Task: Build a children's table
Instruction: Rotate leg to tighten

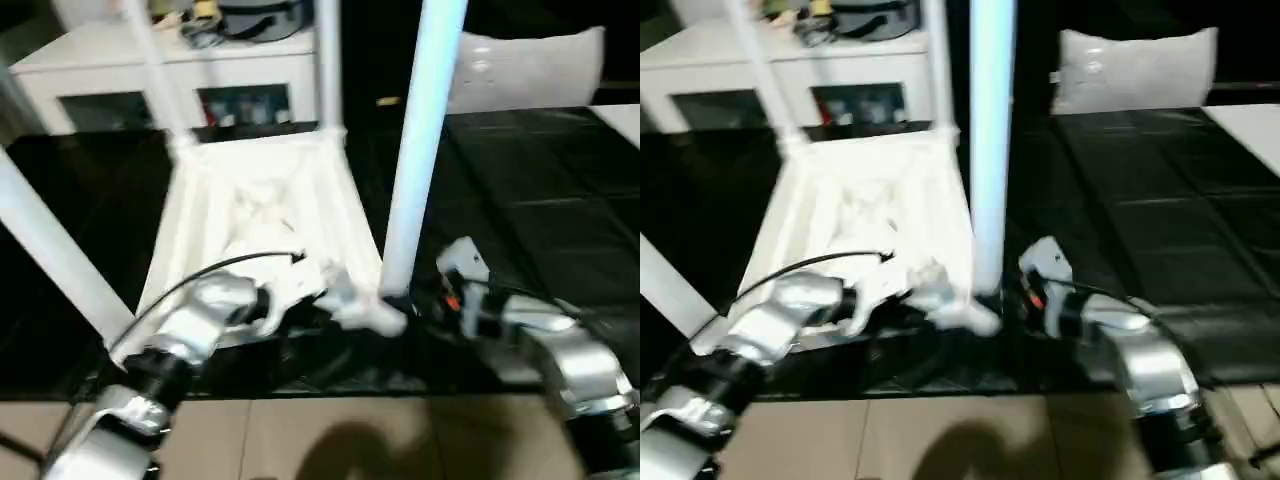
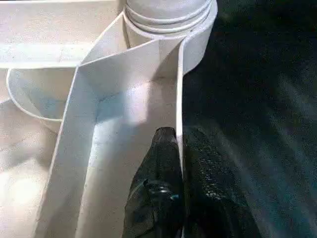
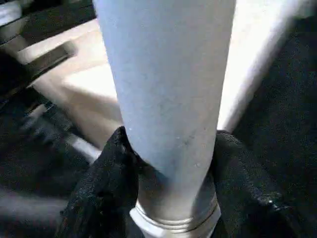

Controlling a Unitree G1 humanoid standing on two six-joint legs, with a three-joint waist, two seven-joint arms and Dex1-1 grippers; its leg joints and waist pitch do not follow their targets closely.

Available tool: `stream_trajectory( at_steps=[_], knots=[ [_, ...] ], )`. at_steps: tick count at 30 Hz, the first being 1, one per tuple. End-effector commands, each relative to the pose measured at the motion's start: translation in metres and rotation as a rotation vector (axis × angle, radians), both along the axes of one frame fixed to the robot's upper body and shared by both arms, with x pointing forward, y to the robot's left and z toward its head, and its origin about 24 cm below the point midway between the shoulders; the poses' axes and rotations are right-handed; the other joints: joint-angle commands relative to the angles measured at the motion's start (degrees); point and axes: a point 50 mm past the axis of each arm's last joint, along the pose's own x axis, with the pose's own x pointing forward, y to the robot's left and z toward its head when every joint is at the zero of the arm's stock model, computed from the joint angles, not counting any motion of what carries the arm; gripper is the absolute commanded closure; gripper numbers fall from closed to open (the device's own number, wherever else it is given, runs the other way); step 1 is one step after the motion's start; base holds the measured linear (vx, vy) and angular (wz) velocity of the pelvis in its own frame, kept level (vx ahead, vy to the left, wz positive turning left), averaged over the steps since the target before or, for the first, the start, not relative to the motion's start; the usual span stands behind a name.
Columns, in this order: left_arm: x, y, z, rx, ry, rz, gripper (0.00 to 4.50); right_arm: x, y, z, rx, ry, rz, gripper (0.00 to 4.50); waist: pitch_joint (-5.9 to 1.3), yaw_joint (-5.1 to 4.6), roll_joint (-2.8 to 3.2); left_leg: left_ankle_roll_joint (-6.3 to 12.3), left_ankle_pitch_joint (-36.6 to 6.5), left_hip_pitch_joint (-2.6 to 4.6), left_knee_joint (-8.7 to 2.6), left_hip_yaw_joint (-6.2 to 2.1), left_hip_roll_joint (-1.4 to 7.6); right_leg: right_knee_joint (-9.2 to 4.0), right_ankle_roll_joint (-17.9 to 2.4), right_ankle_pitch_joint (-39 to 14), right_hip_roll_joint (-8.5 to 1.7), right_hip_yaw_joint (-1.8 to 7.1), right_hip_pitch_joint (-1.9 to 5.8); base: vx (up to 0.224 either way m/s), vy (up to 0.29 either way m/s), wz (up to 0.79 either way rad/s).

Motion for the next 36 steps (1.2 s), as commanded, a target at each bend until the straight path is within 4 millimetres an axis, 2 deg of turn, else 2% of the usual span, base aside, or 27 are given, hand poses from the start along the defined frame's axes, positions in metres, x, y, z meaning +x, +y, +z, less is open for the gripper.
stream_trajectory(
  at_steps=[1,2,3,4,5,6,7,8,10,13,14,15,16,18,19,21,22,23,24,25,26,30,32,33,34,35,36],
  knots=[
    [0.011,-0.023,0.019,-0.067,-0.049,0.114,4.50,-0.006,0.025,-0.002,0.028,0.017,-0.082,2.62,-2.73,-0.58,-0.63,2.04,-13.19,-0.57,-4.15,0.45,0.43,-6.77,-0.35,-30.40,-2.89,1.93,3.27,0.000,0.000,0.00],
    [0.012,-0.028,0.020,-0.077,-0.045,0.139,4.50,-0.007,0.026,-0.002,0.014,0.007,-0.118,2.62,-2.78,-1.04,-0.49,2.12,-12.99,-0.28,-4.10,0.51,0.43,-7.08,-0.53,-29.70,-2.86,1.82,3.00,0.000,0.000,0.00],
    [0.014,-0.032,0.020,-0.081,-0.046,0.165,4.50,-0.007,0.027,-0.002,0.011,0.001,-0.159,2.62,-3.03,-1.18,-0.56,2.43,-12.25,-0.51,-4.29,0.24,0.54,-6.83,-0.81,-28.07,-2.98,1.77,3.45,0.000,0.000,0.00],
    [0.015,-0.037,0.020,-0.073,-0.054,0.183,4.50,-0.008,0.027,-0.001,0.013,-0.013,-0.202,2.62,-2.87,-1.47,-0.29,2.78,-12.21,-0.76,-4.38,0.24,0.60,-6.86,-0.88,-26.64,-2.81,1.90,3.42,0.000,0.000,0.00],
    [0.015,-0.039,0.019,-0.066,-0.061,0.188,4.50,-0.009,0.026,-0.001,0.017,-0.022,-0.222,2.62,-2.99,-1.46,-0.31,2.95,-11.99,-0.56,-4.29,0.30,0.56,-6.93,-0.94,-26.19,-2.79,1.96,3.30,0.000,0.000,0.00],
    [0.015,-0.040,0.018,-0.057,-0.066,0.191,4.50,-0.009,0.025,0.000,0.022,-0.027,-0.240,2.27,-3.26,-1.33,-0.34,3.41,-10.63,-0.60,-4.30,0.20,0.65,-6.53,-1.76,-24.15,-2.98,2.25,3.43,0.000,0.000,0.00],
    [0.015,-0.041,0.017,-0.051,-0.070,0.185,4.50,-0.009,0.024,0.001,0.027,-0.032,-0.262,2.06,-3.29,-1.34,0.14,3.67,-9.96,-0.80,-4.34,0.10,0.73,-6.29,-2.25,-22.88,-3.03,2.38,3.54,0.000,0.000,0.00],
    [0.014,-0.040,0.017,-0.048,-0.072,0.180,4.50,-0.008,0.020,0.004,0.059,-0.037,-0.284,1.89,-3.39,-1.38,-0.03,4.21,-8.89,-0.98,-4.32,0.00,0.92,-5.99,-2.94,-20.45,-3.05,2.58,3.64,0.000,0.000,0.00],
    [0.016,-0.035,0.018,-0.045,-0.088,0.188,4.50,-0.009,0.015,0.007,0.065,-0.048,-0.287,1.69,-3.80,-1.14,0.14,5.46,-4.86,-1.39,-3.97,-0.06,0.97,-5.12,-4.31,-14.66,-3.25,2.82,4.02,0.000,0.000,0.00],
    [0.018,-0.030,0.018,-0.039,-0.099,0.195,4.50,-0.009,0.010,0.009,0.052,-0.066,-0.280,1.43,-4.07,-0.94,0.29,6.70,-1.39,-1.72,-3.45,-0.02,0.93,-4.42,-5.56,-10.06,-3.22,2.91,3.96,0.000,0.000,0.00],
    [0.019,-0.021,0.017,-0.023,-0.105,0.190,4.50,-0.009,0.002,0.012,0.070,-0.088,-0.253,1.36,-3.85,-0.98,-0.31,7.01,-1.83,-1.96,-3.54,0.11,0.83,-4.56,-5.49,-10.91,-3.25,2.78,4.22,0.000,0.000,0.00],
    [0.019,-0.016,0.016,-0.011,-0.112,0.180,4.50,-0.008,-0.004,0.014,0.068,-0.102,-0.241,1.24,-3.68,-1.16,0.03,7.28,-3.31,-1.90,-3.59,0.22,0.78,-4.87,-5.10,-13.28,-3.33,2.72,4.11,0.000,0.000,0.00],
    [0.018,-0.011,0.014,0.002,-0.108,0.173,4.50,-0.008,-0.010,0.016,0.072,-0.110,-0.221,1.13,-3.61,-1.46,-0.52,7.31,-4.57,-1.79,-3.65,0.35,0.75,-5.22,-4.43,-15.52,-3.24,2.64,4.06,0.000,0.000,0.00],
    [0.017,-0.005,0.012,0.011,-0.099,0.165,4.50,-0.008,-0.016,0.019,0.077,-0.119,-0.193,1.04,-3.48,-1.66,-0.20,7.29,-5.28,-1.76,-3.73,0.30,0.78,-5.28,-4.06,-17.20,-3.29,2.63,4.06,0.000,0.000,0.00],
    [0.016,-0.001,0.012,0.009,-0.098,0.156,4.50,-0.008,-0.022,0.022,0.068,-0.128,-0.158,0.99,-3.39,-1.93,-0.67,7.13,-5.61,-1.74,-3.80,0.29,0.81,-5.33,-3.62,-18.84,-3.25,2.60,3.90,0.000,0.000,0.00],
    [0.015,0.003,0.011,0.011,-0.098,0.149,4.50,-0.008,-0.026,0.023,0.056,-0.128,-0.121,0.80,-3.33,-2.02,-0.49,7.07,-5.70,-1.72,-3.77,0.30,0.84,-5.46,-3.54,-19.42,-3.24,2.59,3.81,0.000,0.000,0.00],
    [0.012,0.014,0.010,0.026,-0.101,0.117,4.50,-0.007,-0.035,0.026,0.024,-0.130,-0.030,0.80,-3.54,-1.76,-1.47,7.65,-5.38,-1.76,-3.64,0.30,0.82,-5.16,-3.93,-19.14,-3.42,2.56,3.98,0.000,0.000,0.00],
    [0.011,0.017,0.010,0.033,-0.103,0.101,4.50,-0.007,-0.037,0.027,0.012,-0.137,0.006,0.80,-3.48,-1.83,-1.79,7.93,-4.84,-1.99,-3.61,0.32,0.88,-5.12,-3.90,-18.84,-3.47,2.68,4.08,0.000,0.000,0.00],
    [0.011,0.017,0.010,0.033,-0.103,0.101,4.50,-0.007,-0.037,0.027,0.012,-0.137,0.006,0.80,-3.45,-1.79,-1.22,8.14,-4.42,-1.77,-3.55,0.35,1.13,-5.02,-4.38,-18.35,-3.52,2.81,3.71,0.000,0.000,0.00],
    [0.008,0.022,0.009,0.040,-0.100,0.068,4.50,-0.005,-0.039,0.030,0.003,-0.145,0.069,0.80,-3.46,-1.75,-1.40,8.29,-4.28,-1.70,-3.52,0.40,1.19,-5.04,-4.62,-18.02,-3.51,2.80,3.59,0.000,0.000,0.00],
    [0.006,0.025,0.009,0.043,-0.095,0.048,4.50,-0.005,-0.039,0.031,0.003,-0.146,0.104,0.80,-3.47,-1.72,-2.21,8.60,-3.84,-1.84,-3.53,0.40,1.17,-4.74,-5.15,-17.17,-3.54,2.78,3.78,0.000,0.000,0.00],
    [-0.005,0.037,0.006,0.066,-0.076,-0.062,4.50,-0.002,-0.035,0.034,-0.014,-0.129,0.312,0.80,-3.39,-1.42,-2.49,9.68,-3.02,-1.56,-3.53,0.49,1.65,-4.24,-7.33,-15.28,-3.61,3.04,3.41,0.000,0.000,0.00],
    [-0.008,0.042,0.004,0.096,-0.071,-0.098,4.50,0.002,-0.032,0.032,-0.032,-0.119,0.367,0.80,-3.43,-1.04,-2.83,9.10,-3.33,-1.22,-3.67,0.36,2.00,-3.82,-8.76,-14.20,-3.70,3.09,3.28,0.000,0.000,0.00],
    [-0.009,0.044,0.003,0.110,-0.070,-0.113,4.50,0.005,-0.030,0.032,-0.040,-0.116,0.389,0.80,-3.43,-1.04,-2.83,9.10,-3.33,-1.22,-3.67,0.36,2.00,-3.82,-8.76,-14.20,-3.70,3.09,3.28,0.000,0.000,0.00],
    [-0.011,0.046,0.002,0.122,-0.070,-0.127,4.50,0.007,-0.028,0.031,-0.045,-0.111,0.413,0.96,-3.34,-0.69,-3.25,8.42,-4.19,-1.09,-3.85,0.48,2.08,-3.80,-9.30,-14.39,-3.76,3.24,3.26,0.000,0.000,0.00],
    [-0.012,0.048,0.002,0.129,-0.066,-0.146,4.50,0.009,-0.025,0.030,-0.042,-0.096,0.456,1.06,-3.33,-0.53,-3.20,8.14,-4.28,-1.03,-3.86,0.58,2.11,-3.89,-9.28,-14.39,-3.78,3.33,3.26,0.000,0.000,0.00],
    [-0.014,0.049,0.002,0.130,-0.061,-0.168,4.50,0.009,-0.021,0.029,-0.035,-0.076,0.512,1.14,-3.35,-0.29,-4.50,7.87,-4.56,-1.07,-3.96,0.65,2.13,-3.55,-9.69,-14.32,-3.92,3.38,3.45,0.000,0.000,0.00]
  ],
)
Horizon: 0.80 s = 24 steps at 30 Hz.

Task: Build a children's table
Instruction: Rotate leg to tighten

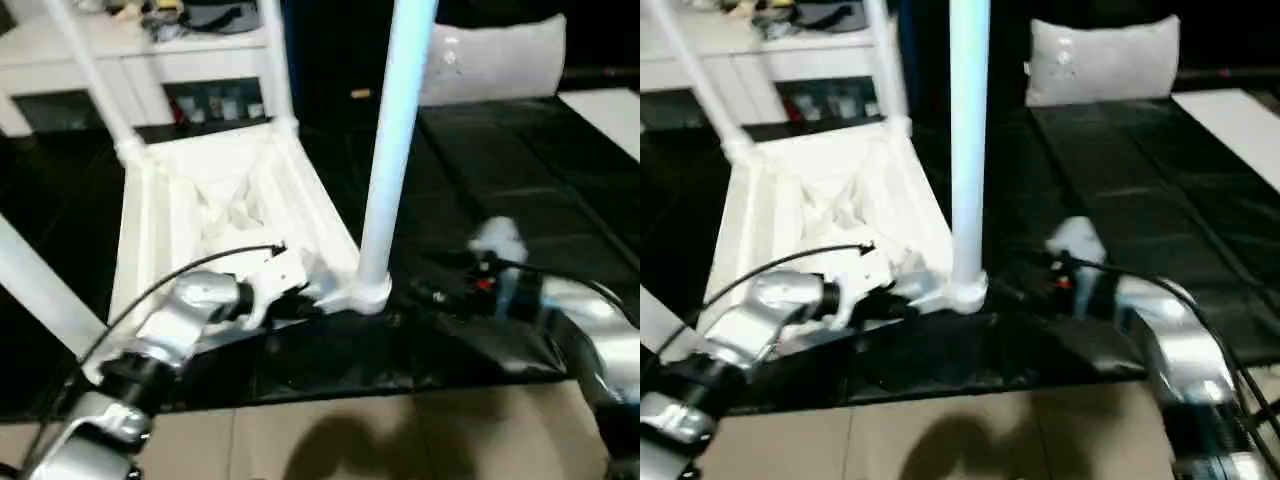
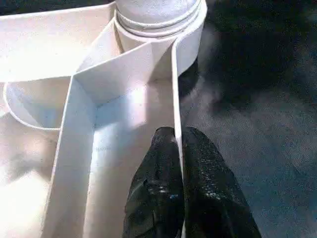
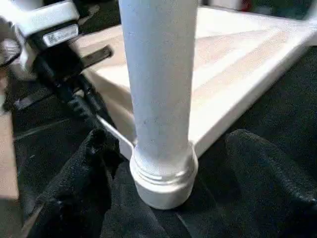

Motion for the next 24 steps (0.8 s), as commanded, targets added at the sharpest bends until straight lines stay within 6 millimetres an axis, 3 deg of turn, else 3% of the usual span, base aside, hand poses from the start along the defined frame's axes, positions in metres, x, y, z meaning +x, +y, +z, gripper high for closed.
stream_trajectory(
  at_steps=[1,7,8,12,16,23,24],
  knots=[
    [-0.008,0.001,-0.005,0.051,0.027,-0.080,4.50,0.000,0.007,-0.001,-0.015,0.031,0.112,1.14,-3.66,0.54,-1.57,6.95,-4.45,-0.20,-3.85,0.62,2.26,-3.09,-9.97,-14.34,-3.94,3.44,3.67,0.000,0.000,0.00],
    [-0.010,0.000,0.000,0.066,0.034,-0.167,4.50,0.010,0.016,-0.008,-0.057,0.069,0.205,1.71,-3.72,1.35,-2.07,5.53,-4.25,0.15,-3.98,0.73,2.53,-2.50,-11.16,-11.72,-3.94,3.74,3.62,0.000,0.000,0.00],
    [-0.010,0.000,0.000,0.072,0.033,-0.178,4.50,0.012,0.018,-0.009,-0.063,0.072,0.216,1.81,-3.59,1.34,-2.27,4.60,-6.24,0.11,-4.09,0.99,2.25,-2.75,-11.20,-13.55,-3.96,3.81,3.65,0.000,0.000,0.00],
    [-0.009,-0.002,-0.001,0.081,0.032,-0.192,4.50,0.017,0.024,-0.009,-0.040,0.095,0.245,2.16,-3.56,1.67,-2.32,4.03,-7.04,0.36,-4.14,1.17,2.24,-2.83,-10.95,-14.91,-3.88,4.21,3.65,0.000,0.000,0.00],
    [-0.008,-0.003,0.000,0.078,0.040,-0.201,4.50,0.017,0.026,-0.012,-0.029,0.118,0.269,2.48,-3.58,2.05,-1.90,3.81,-7.18,0.51,-4.15,1.20,2.28,-2.77,-11.03,-14.77,-3.81,4.32,3.60,0.000,0.000,0.00],
    [-0.009,-0.005,-0.002,0.061,0.059,-0.206,4.50,0.013,0.029,-0.020,0.023,0.166,0.295,2.60,-3.66,2.18,-1.72,3.52,-7.68,0.53,-4.10,1.23,2.18,-2.87,-11.16,-14.97,-3.63,4.27,3.64,0.000,0.000,0.00],
    [-0.009,-0.006,-0.003,0.057,0.062,-0.205,4.50,0.012,0.029,-0.020,0.028,0.169,0.298,2.60,-3.63,2.23,-1.26,3.44,-7.90,0.54,-4.09,1.19,2.16,-2.85,-11.16,-15.11,-3.64,4.28,3.61,0.000,0.000,0.00]
  ],
)
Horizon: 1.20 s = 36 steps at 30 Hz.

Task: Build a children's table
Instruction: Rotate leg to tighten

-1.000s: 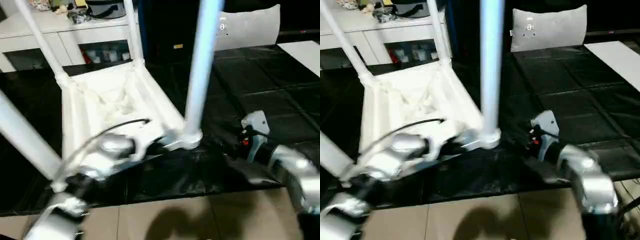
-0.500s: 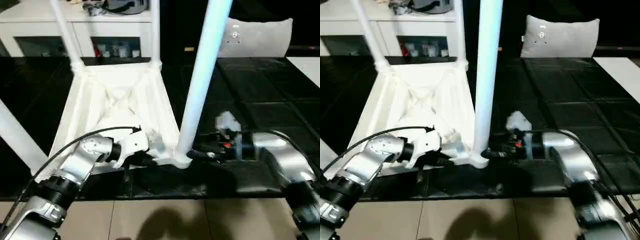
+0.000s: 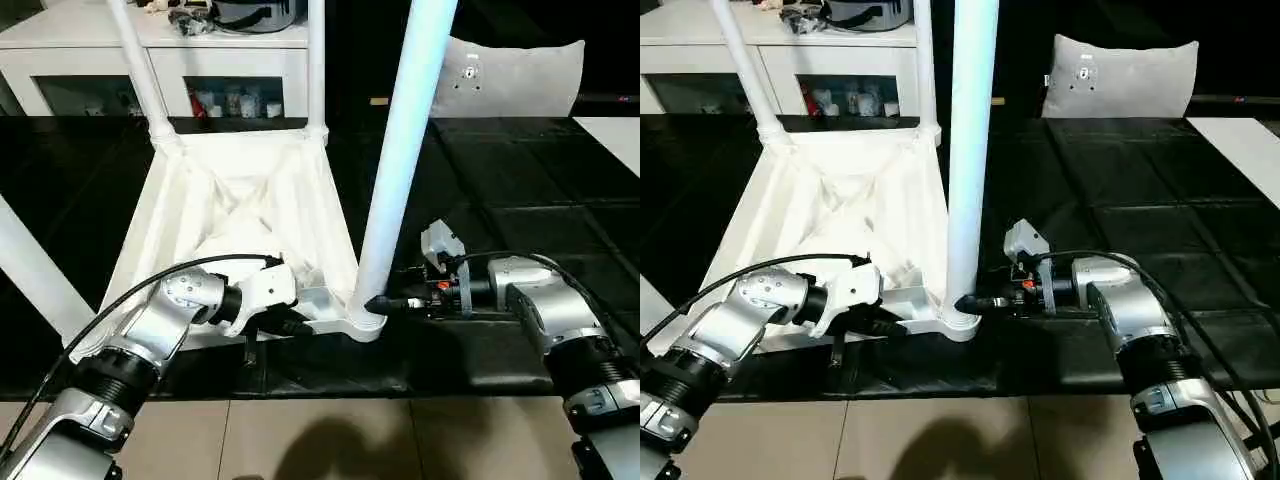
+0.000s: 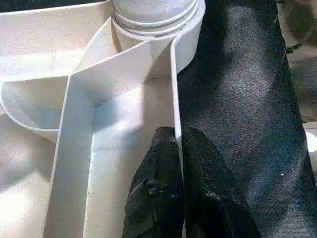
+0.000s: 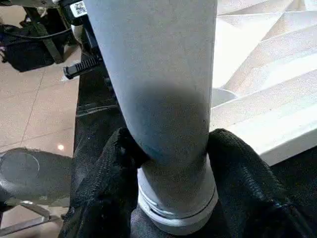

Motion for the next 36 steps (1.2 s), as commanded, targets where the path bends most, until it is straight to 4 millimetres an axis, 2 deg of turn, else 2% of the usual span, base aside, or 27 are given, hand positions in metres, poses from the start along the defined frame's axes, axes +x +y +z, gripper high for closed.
stream_trajectory(
  at_steps=[1,2,3,4,5,6,7,8,10,16,19,22,26,30,31,34,35,36],
  knots=[
    [-0.004,-0.013,-0.003,-0.002,0.026,-0.065,4.50,-0.010,0.010,-0.007,0.049,0.051,0.066,2.60,-3.68,0.11,0.13,3.75,-7.80,-0.26,-4.00,0.24,2.18,-3.53,-10.68,-15.37,-3.69,3.16,3.63,0.000,0.000,0.00],
    [-0.004,-0.015,-0.003,-0.015,0.030,-0.061,4.50,-0.013,0.011,-0.008,0.062,0.049,0.066,2.61,-3.72,0.44,0.70,3.77,-7.70,-0.22,-3.99,0.15,2.24,-3.41,-10.73,-15.05,-3.68,3.20,3.58,0.000,0.000,0.00],
    [-0.004,-0.016,-0.003,-0.022,0.032,-0.060,4.50,-0.015,0.012,-0.009,0.068,0.047,0.066,2.61,-3.70,0.44,0.43,3.81,-7.90,-0.23,-4.03,0.21,2.29,-3.57,-10.65,-15.02,-3.62,3.20,3.57,0.000,0.000,0.00],
    [-0.004,-0.018,-0.003,-0.033,0.035,-0.059,4.50,-0.015,0.013,-0.009,0.078,0.031,0.046,2.61,-3.72,0.68,0.77,3.65,-8.25,-0.16,-4.07,0.14,2.31,-3.44,-10.71,-14.98,-3.65,3.21,3.52,0.000,0.000,0.00],
    [-0.004,-0.020,-0.002,-0.040,0.037,-0.059,4.50,-0.015,0.014,-0.009,0.081,0.017,0.026,2.61,-3.68,0.64,0.58,3.46,-8.86,-0.20,-4.15,0.16,2.25,-3.59,-10.47,-15.64,-3.59,3.16,3.54,0.000,0.000,0.00],
    [-0.004,-0.020,-0.002,-0.042,0.035,-0.059,4.50,-0.014,0.016,-0.010,0.077,0.013,0.007,2.26,-3.64,0.62,0.55,3.30,-9.25,-0.19,-4.21,0.14,2.20,-3.65,-10.35,-16.28,-3.56,3.10,3.58,0.000,0.000,0.00],
    [-0.004,-0.021,-0.002,-0.043,0.030,-0.059,4.50,-0.013,0.017,-0.011,0.075,0.014,-0.010,2.05,-3.55,0.62,0.98,2.93,-9.98,-0.18,-4.25,0.08,2.09,-3.79,-9.89,-17.85,-3.57,3.07,3.54,0.000,0.000,0.00],
    [-0.004,-0.021,-0.002,-0.043,0.030,-0.058,4.50,-0.013,0.017,-0.011,0.075,0.014,-0.011,2.05,-3.50,0.51,0.78,2.87,-10.32,-0.22,-4.27,0.12,2.05,-4.01,-9.43,-18.66,-3.56,3.07,3.56,0.000,0.000,0.00],
    [-0.005,-0.025,-0.003,-0.050,0.023,-0.052,4.50,-0.013,0.018,-0.013,0.086,0.009,-0.038,1.77,-3.48,0.42,0.79,2.34,-11.33,0.04,-4.35,0.12,2.04,-4.30,-8.84,-20.72,-3.57,3.06,3.37,0.000,0.000,0.00],
    [-0.005,-0.025,-0.004,-0.053,0.028,-0.051,4.50,-0.013,0.019,-0.013,0.075,-0.003,-0.036,1.23,-3.67,0.67,1.12,2.68,-10.77,-0.11,-4.38,0.00,2.25,-3.79,-9.64,-17.49,-3.48,3.17,3.38,0.000,0.000,0.00],
    [-0.005,-0.022,-0.005,-0.036,0.029,-0.049,4.50,-0.012,0.020,-0.013,0.083,0.028,-0.032,1.23,-3.54,0.64,1.10,2.72,-11.44,-0.15,-4.44,0.05,2.15,-3.95,-9.49,-18.45,-3.52,3.14,3.44,0.000,0.000,0.00],
    [-0.006,-0.021,-0.005,-0.034,0.029,-0.048,4.50,-0.013,0.020,-0.013,0.087,0.038,-0.026,1.52,-3.56,0.66,1.06,2.62,-11.33,-0.12,-4.47,0.01,2.19,-4.00,-9.08,-19.13,-3.59,3.19,3.40,0.000,0.000,0.00],
    [-0.007,-0.020,-0.006,-0.033,0.033,-0.046,4.50,-0.017,0.017,-0.014,0.079,0.056,-0.007,1.94,-3.59,0.69,1.15,2.75,-10.63,-0.18,-4.45,0.01,2.24,-3.82,-9.52,-17.60,-3.55,3.23,3.39,0.000,0.000,0.00],
    [-0.008,-0.018,-0.007,-0.033,0.039,-0.044,4.50,-0.018,0.011,-0.018,0.046,0.047,-0.018,1.94,-3.59,0.80,1.14,2.81,-10.46,-0.23,-4.43,0.06,2.25,-3.86,-9.49,-17.59,-3.63,3.25,3.42,0.000,0.000,0.00],
    [-0.008,-0.018,-0.007,-0.033,0.040,-0.043,4.50,-0.018,0.009,-0.018,0.049,0.056,-0.023,1.75,-3.54,0.78,1.32,2.75,-10.93,-0.23,-4.46,0.04,2.20,-3.92,-9.40,-18.17,-3.59,3.22,3.38,0.000,0.000,0.00],
    [-0.007,-0.017,-0.007,-0.031,0.042,-0.041,4.50,-0.018,0.007,-0.017,0.049,0.064,-0.031,1.53,-3.40,0.66,1.25,2.65,-12.31,-0.21,-4.55,0.04,2.09,-4.24,-8.73,-20.43,-3.55,3.13,3.43,0.000,0.000,0.00],
    [-0.007,-0.017,-0.007,-0.030,0.042,-0.041,4.50,-0.018,0.007,-0.017,0.050,0.066,-0.033,1.44,-3.44,0.70,1.49,2.61,-12.34,-0.16,-4.52,0.01,2.08,-4.25,-8.63,-20.64,-3.55,3.13,3.40,0.000,0.000,0.00],
    [-0.007,-0.017,-0.007,-0.030,0.042,-0.041,4.50,-0.018,0.007,-0.017,0.050,0.066,-0.033,1.31,-3.43,0.66,1.33,2.66,-12.21,-0.17,-4.53,0.03,2.08,-4.35,-8.45,-20.77,-3.54,3.14,3.40,0.000,0.000,0.00]
  ],
)
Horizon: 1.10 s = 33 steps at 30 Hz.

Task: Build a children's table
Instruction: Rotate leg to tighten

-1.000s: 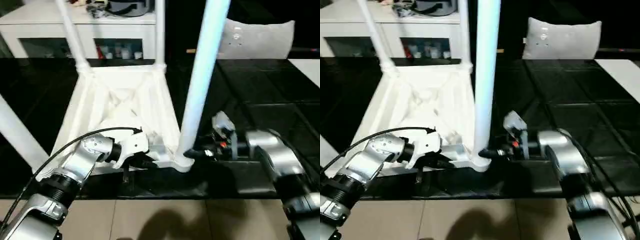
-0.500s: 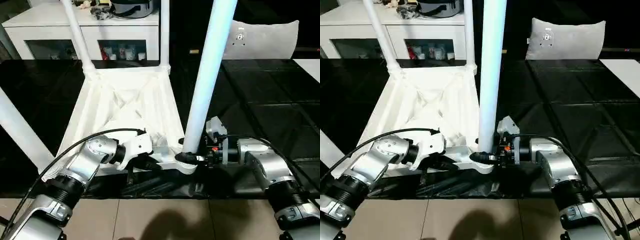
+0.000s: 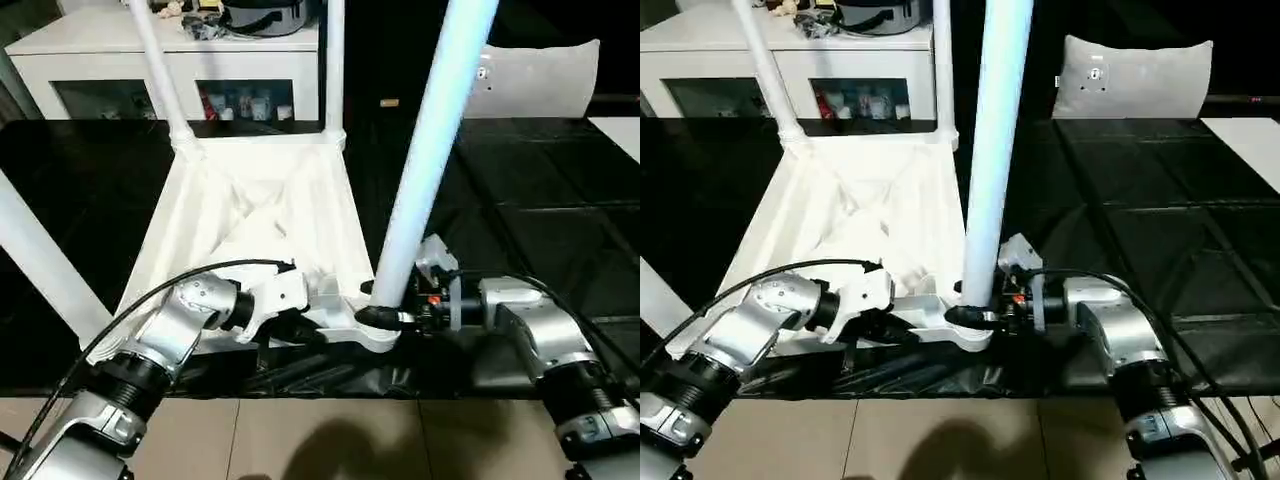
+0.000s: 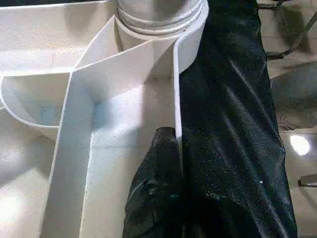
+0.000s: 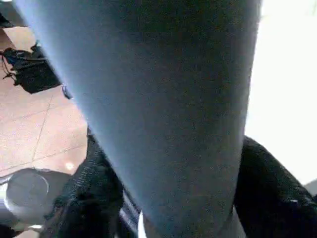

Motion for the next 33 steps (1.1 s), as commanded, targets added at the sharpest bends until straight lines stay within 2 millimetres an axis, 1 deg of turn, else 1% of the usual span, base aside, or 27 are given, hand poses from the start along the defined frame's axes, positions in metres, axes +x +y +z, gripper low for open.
stream_trajectory(
  at_steps=[1,3,4,5,6,8,10,11,14,17,18,19,21,22,24,26,27,28,29,30,31,32,33],
  knots=[
    [-0.003,-0.004,-0.004,0.012,0.014,-0.023,4.50,-0.002,-0.001,-0.002,-0.012,0.008,0.008,1.19,-3.29,-0.52,0.10,2.73,-12.08,-0.28,-4.55,0.04,2.10,-4.43,-8.78,-20.44,-3.49,3.07,3.37,0.000,0.000,0.00],
    [-0.002,-0.003,-0.004,0.016,0.013,-0.022,4.50,-0.001,-0.003,-0.003,-0.029,-0.008,-0.004,1.19,-3.32,-0.59,0.12,2.75,-11.96,-0.29,-4.53,0.05,2.09,-4.39,-8.91,-20.11,-3.44,3.06,3.34,0.000,0.000,0.00],
    [-0.002,-0.003,-0.004,0.018,0.013,-0.021,4.50,-0.002,-0.004,-0.003,-0.032,-0.011,-0.005,1.19,-3.28,-0.58,0.40,2.70,-12.16,-0.26,-4.53,0.04,2.10,-4.42,-9.03,-20.28,-3.46,3.04,3.27,0.000,0.000,0.00],
    [-0.002,-0.003,-0.004,0.018,0.013,-0.021,4.50,-0.002,-0.004,-0.003,-0.032,-0.011,-0.005,1.19,-3.31,-0.60,0.29,2.72,-12.19,-0.22,-4.52,0.07,2.12,-4.49,-9.00,-20.17,-3.44,3.06,3.25,0.000,0.000,0.00],
    [-0.002,-0.002,-0.004,0.021,0.016,-0.021,4.50,-0.003,-0.005,-0.003,-0.016,0.009,0.001,1.19,-3.29,-0.62,0.34,2.71,-12.41,-0.23,-4.55,0.05,2.09,-4.45,-9.05,-20.12,-3.42,3.05,3.29,0.000,0.000,0.00],
    [-0.002,-0.002,-0.004,0.024,0.019,-0.021,4.50,-0.004,-0.007,-0.002,-0.012,0.014,0.003,1.19,-3.27,-0.68,0.22,2.87,-12.59,-0.25,-4.57,0.04,2.10,-4.47,-8.97,-20.29,-3.37,3.01,3.34,0.000,0.000,0.00],
    [-0.002,-0.001,-0.005,0.027,0.024,-0.024,4.50,-0.003,-0.009,-0.003,-0.014,0.012,-0.002,1.45,-3.27,-0.66,0.16,3.02,-12.25,-0.32,-4.55,0.05,2.09,-4.46,-8.95,-20.27,-3.40,3.03,3.34,0.000,0.000,0.00],
    [-0.002,-0.001,-0.005,0.027,0.024,-0.024,4.50,-0.003,-0.009,-0.003,-0.014,0.012,-0.002,1.45,-3.26,-0.64,0.23,2.99,-12.31,-0.30,-4.56,0.05,2.10,-4.46,-8.95,-20.47,-3.44,3.03,3.31,0.000,0.000,0.00],
    [-0.002,0.000,-0.005,0.033,0.031,-0.030,4.50,-0.003,-0.010,-0.003,-0.016,0.010,-0.012,1.80,-3.28,-0.70,0.24,2.98,-12.31,-0.28,-4.57,0.04,2.12,-4.51,-8.90,-20.66,-3.46,3.08,3.26,0.000,0.000,0.00],
    [-0.002,0.000,-0.005,0.035,0.032,-0.032,4.50,-0.002,-0.012,-0.003,-0.009,0.020,-0.011,1.92,-3.27,-0.70,0.32,2.99,-12.36,-0.31,-4.59,0.04,2.13,-4.49,-9.08,-20.48,-3.46,3.05,3.29,0.000,0.000,0.00],
    [-0.002,0.000,-0.005,0.035,0.033,-0.034,4.50,-0.003,-0.013,-0.002,-0.005,0.028,-0.008,2.12,-3.29,-0.72,0.35,3.02,-12.30,-0.30,-4.60,0.03,2.16,-4.46,-9.12,-20.14,-3.44,3.05,3.27,0.000,0.000,0.00],
    [-0.002,0.000,-0.005,0.036,0.035,-0.034,4.50,-0.003,-0.013,-0.002,-0.002,0.036,-0.002,2.20,-3.27,-0.75,0.34,3.03,-12.37,-0.27,-4.61,0.04,2.16,-4.48,-9.14,-20.09,-3.41,3.04,3.27,0.000,0.000,0.00],
    [-0.003,0.000,-0.005,0.036,0.035,-0.035,4.50,-0.004,-0.014,-0.003,0.000,0.042,0.002,2.20,-3.27,-0.71,0.35,3.05,-12.38,-0.27,-4.59,0.06,2.12,-4.47,-9.20,-20.00,-3.41,3.05,3.29,0.000,0.000,0.00],
    [-0.003,0.000,-0.005,0.036,0.038,-0.036,4.50,-0.005,-0.014,-0.003,0.001,0.048,0.007,2.30,-3.28,-0.72,0.42,3.03,-12.39,-0.26,-4.61,0.04,2.16,-4.47,-9.27,-19.84,-3.39,3.05,3.28,0.000,0.000,0.00],
    [-0.003,0.000,-0.006,0.036,0.041,-0.036,4.50,-0.007,-0.013,-0.004,0.005,0.054,0.013,2.34,-3.22,-0.74,0.48,2.98,-12.76,-0.27,-4.63,0.06,2.13,-4.55,-9.20,-20.11,-3.36,3.04,3.26,0.000,0.000,0.00],
    [-0.002,-0.001,-0.006,0.032,0.055,-0.014,4.50,-0.010,-0.009,-0.005,0.033,0.065,0.010,2.36,-3.26,-0.71,0.36,3.00,-12.46,-0.29,-4.63,0.07,2.15,-4.49,-9.24,-19.82,-3.39,3.07,3.31,0.000,0.000,0.00],
    [-0.002,-0.001,-0.006,0.032,0.055,-0.014,4.50,-0.010,-0.009,-0.005,0.033,0.065,0.010,2.37,-3.28,-0.67,0.42,3.03,-12.33,-0.23,-4.64,0.08,2.17,-4.47,-9.25,-19.66,-3.39,3.08,3.31,0.000,0.000,0.00],
    [0.000,-0.004,-0.005,0.023,0.064,0.030,4.50,-0.011,-0.003,-0.007,0.041,0.058,-0.033,2.37,-3.24,-0.61,0.04,3.13,-11.93,-0.24,-4.67,0.12,2.18,-4.50,-9.18,-19.60,-3.45,3.15,3.28,0.000,0.000,0.00],
    [0.002,-0.006,-0.005,0.012,0.059,0.059,4.50,-0.010,-0.001,-0.010,0.016,0.035,-0.079,2.37,-3.16,-0.63,0.00,3.08,-11.96,-0.28,-4.74,0.12,2.16,-4.52,-9.01,-20.17,-3.47,3.14,3.32,0.000,0.000,0.00],
    [0.004,-0.007,-0.004,0.005,0.055,0.078,4.50,-0.009,0.001,-0.011,-0.003,0.018,-0.111,2.37,-2.99,-0.72,0.10,2.75,-12.38,-0.31,-4.83,0.08,2.07,-4.73,-8.32,-22.15,-3.54,3.09,3.23,0.000,0.000,0.00],
    [0.008,-0.013,-0.001,-0.028,0.049,0.153,4.50,-0.001,0.004,-0.014,-0.036,-0.004,-0.260,2.38,-2.76,-1.01,0.22,2.26,-13.56,-0.14,-4.89,0.13,1.85,-5.25,-7.25,-25.44,-3.56,2.96,3.05,0.000,0.000,0.00],
    [0.011,-0.018,0.001,-0.049,0.048,0.200,4.50,0.003,0.006,-0.015,-0.035,0.011,-0.362,2.41,-2.33,-1.60,0.24,1.26,-15.46,0.04,-4.97,0.07,1.61,-5.75,-5.81,-29.79,-3.38,2.68,2.84,0.000,0.000,0.00],
    [0.012,-0.021,0.002,-0.063,0.049,0.232,4.50,0.006,0.007,-0.016,-0.034,0.024,-0.429,2.41,-2.33,-1.60,0.24,1.26,-15.46,0.04,-4.97,0.07,1.61,-5.75,-5.81,-29.79,-3.38,2.68,2.84,0.000,0.000,0.00]
  ],
)
